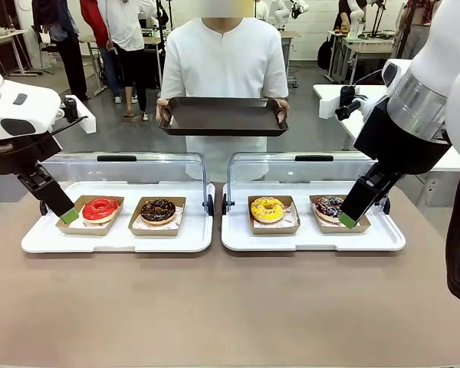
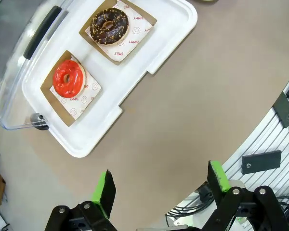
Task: Provide the desired donut to the person.
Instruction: Pick up and lift the Paper togo box containing the Donut pointed at by the person.
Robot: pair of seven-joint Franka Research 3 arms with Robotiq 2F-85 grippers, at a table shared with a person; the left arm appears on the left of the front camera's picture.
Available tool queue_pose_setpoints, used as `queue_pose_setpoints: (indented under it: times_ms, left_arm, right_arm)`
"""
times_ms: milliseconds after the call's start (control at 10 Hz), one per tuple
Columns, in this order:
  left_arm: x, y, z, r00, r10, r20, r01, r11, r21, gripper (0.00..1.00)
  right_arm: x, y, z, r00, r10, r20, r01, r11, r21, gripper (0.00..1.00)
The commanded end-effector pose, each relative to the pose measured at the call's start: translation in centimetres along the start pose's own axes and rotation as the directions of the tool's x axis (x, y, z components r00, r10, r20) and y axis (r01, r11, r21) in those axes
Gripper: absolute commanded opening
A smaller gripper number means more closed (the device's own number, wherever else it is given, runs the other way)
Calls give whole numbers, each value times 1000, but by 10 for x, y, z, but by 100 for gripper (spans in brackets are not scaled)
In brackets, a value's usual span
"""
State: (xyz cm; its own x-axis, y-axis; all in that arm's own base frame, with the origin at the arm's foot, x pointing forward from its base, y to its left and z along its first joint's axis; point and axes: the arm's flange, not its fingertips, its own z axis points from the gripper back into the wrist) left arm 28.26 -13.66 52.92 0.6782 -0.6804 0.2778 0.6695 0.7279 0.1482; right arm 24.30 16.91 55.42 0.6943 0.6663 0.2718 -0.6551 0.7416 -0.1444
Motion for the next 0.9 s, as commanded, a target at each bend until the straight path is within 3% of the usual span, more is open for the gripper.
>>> queue_pose_setpoints:
  times_ms: [0,100,200,500,700,800]
  left_arm:
    - [0,0,0,1000,0,1,0,1000,0,100]
    - [-6,26,4,995,11,100,21,952,-305,100]
    - [-13,51,10,977,41,208,57,895,-443,100]
    - [-37,101,21,916,86,391,118,876,-468,100]
    - [-60,143,20,861,91,501,229,810,-540,100]
    - [-70,161,19,835,105,541,244,809,-534,100]
  right_arm:
    - [0,0,0,1000,0,0,0,1000,0,100]
    - [-14,-30,13,996,65,56,-76,969,234,100]
    - [-24,-55,27,981,93,171,-149,926,348,100]
    - [-47,-140,46,920,12,392,-198,876,440,100]
    - [-76,-198,37,836,-2,549,-354,762,542,100]
    - [-91,-213,34,778,6,628,-428,737,523,100]
